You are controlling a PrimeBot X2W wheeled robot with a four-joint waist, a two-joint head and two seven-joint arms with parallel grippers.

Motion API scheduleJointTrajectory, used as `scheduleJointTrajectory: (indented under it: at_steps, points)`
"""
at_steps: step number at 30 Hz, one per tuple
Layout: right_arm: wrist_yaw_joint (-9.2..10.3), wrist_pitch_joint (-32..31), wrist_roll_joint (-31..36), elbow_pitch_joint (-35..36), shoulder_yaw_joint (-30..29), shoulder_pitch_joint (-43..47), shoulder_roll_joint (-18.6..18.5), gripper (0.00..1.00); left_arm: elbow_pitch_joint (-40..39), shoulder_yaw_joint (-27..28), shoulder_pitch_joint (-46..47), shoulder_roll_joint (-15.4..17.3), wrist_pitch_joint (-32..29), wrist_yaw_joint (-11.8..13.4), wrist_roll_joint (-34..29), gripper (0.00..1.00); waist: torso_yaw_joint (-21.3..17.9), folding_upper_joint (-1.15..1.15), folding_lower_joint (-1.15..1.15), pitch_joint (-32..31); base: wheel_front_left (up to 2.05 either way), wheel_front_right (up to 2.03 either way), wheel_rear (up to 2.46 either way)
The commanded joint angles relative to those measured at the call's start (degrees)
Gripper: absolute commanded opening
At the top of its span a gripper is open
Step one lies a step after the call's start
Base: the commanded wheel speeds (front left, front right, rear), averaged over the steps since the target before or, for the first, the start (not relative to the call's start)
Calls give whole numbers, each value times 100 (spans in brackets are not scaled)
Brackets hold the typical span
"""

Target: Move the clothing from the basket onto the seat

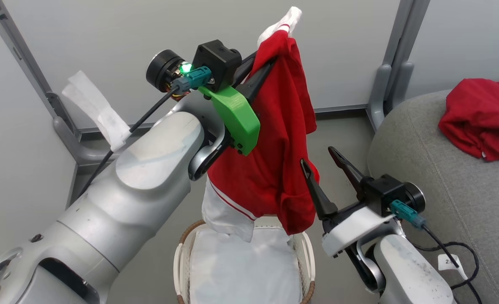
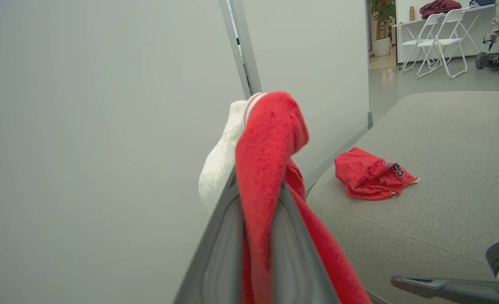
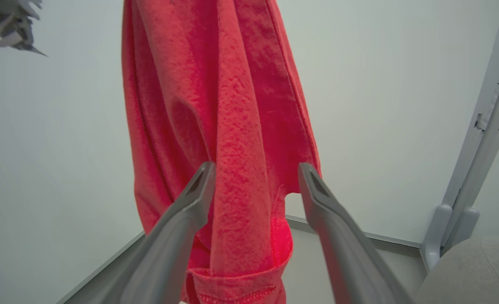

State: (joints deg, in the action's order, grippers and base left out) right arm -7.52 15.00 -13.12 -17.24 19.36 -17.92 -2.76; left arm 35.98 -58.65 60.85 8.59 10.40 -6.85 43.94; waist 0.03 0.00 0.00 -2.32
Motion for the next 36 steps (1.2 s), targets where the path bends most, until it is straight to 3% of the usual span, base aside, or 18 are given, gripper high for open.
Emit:
scheduleJointTrajectory:
  at_steps: [1,6,15,17,18,19,28,29,30,31,32,36]
  points:
    - [6,27,-48,-101,65,-132,-26,100,-30,-5,60,-12,-13,21,21,0,49,0,0,-2,0,0,0]
    - [6,28,182,-805,240,-618,-24,100,-207,-96,78,-112,-76,23,25,0,214,0,0,-12,0,0,0]
    - [6,28,-26,-1954,708,-1284,-24,100,-707,-226,-32,-212,-212,57,81,0,473,0,0,-15,0,0,0]
    - [6,27,-90,-1985,761,-1361,-23,36,-815,-242,-84,-181,-244,84,101,0,505,0,0,-7,0,0,0]
    - [6,27,-111,-1994,779,-1371,-24,24,-862,-244,-117,-155,-253,91,112,0,513,0,0,-2,0,0,0]
    - [6,27,-128,-1994,787,-1379,-26,0,-891,-229,-163,-108,-261,125,117,0,519,0,0,4,0,0,0]
    - [6,28,4,-1762,524,-1362,-25,0,-890,-103,-620,176,-26,411,237,0,391,0,0,75,0,0,0]
    - [6,28,48,-1722,439,-1346,-25,0,-891,-74,-694,206,60,442,238,8,364,0,0,84,0,0,0]
    - [6,28,59,-1694,356,-1330,-25,0,-889,-49,-760,217,119,462,247,36,347,0,0,90,0,0,0]
    - [6,27,89,-1673,251,-1305,-25,0,-878,-20,-852,230,191,504,256,74,323,0,0,101,0,0,0]
    - [6,28,158,-1670,159,-1290,-25,0,-877,2,-929,229,238,528,257,100,308,0,0,107,0,0,0]
    - [6,28,433,-1617,-286,-1217,-23,0,-841,2,-1266,195,378,587,238,100,246,0,0,142,0,0,0]
